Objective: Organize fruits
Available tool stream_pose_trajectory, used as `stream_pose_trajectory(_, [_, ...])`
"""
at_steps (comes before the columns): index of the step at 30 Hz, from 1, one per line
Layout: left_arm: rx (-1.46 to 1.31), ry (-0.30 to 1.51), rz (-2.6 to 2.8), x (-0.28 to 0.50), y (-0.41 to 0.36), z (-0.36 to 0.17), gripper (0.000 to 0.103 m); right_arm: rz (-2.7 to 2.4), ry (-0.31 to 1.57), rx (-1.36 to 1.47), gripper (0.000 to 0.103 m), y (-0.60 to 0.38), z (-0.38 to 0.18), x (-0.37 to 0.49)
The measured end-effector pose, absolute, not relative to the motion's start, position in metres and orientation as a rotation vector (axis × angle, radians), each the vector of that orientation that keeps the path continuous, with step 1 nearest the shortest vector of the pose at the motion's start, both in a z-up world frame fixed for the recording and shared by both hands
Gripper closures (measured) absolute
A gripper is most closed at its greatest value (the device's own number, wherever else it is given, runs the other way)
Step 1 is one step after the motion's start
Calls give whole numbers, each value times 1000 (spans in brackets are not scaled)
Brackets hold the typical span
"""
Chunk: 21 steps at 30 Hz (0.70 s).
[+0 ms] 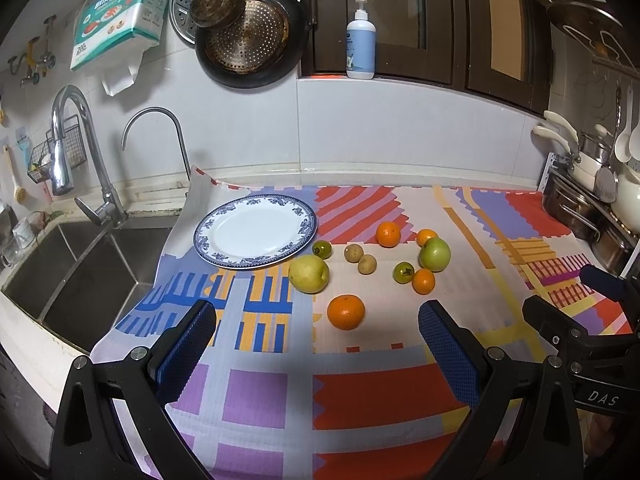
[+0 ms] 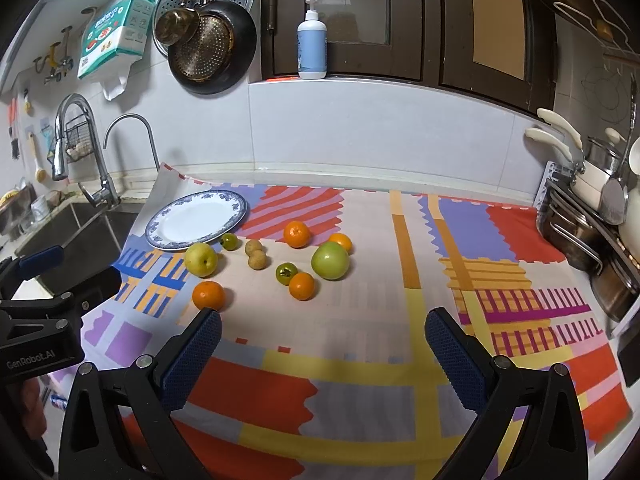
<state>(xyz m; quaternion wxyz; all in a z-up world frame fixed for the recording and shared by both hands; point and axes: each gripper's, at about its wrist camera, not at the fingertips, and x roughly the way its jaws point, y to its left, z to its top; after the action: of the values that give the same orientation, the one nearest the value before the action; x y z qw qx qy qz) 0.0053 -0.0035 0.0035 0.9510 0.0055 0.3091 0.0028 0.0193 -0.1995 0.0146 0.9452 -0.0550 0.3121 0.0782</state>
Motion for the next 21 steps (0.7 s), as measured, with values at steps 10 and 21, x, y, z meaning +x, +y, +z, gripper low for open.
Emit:
stream_pose_trajectory(10, [9,624,5,8,-3,5,0,160,636,-112,0,-199,14,20])
stream_pose_trajectory(21, [11,619,0,11,-4,6,0,158,639,-110,0,-199,14,25])
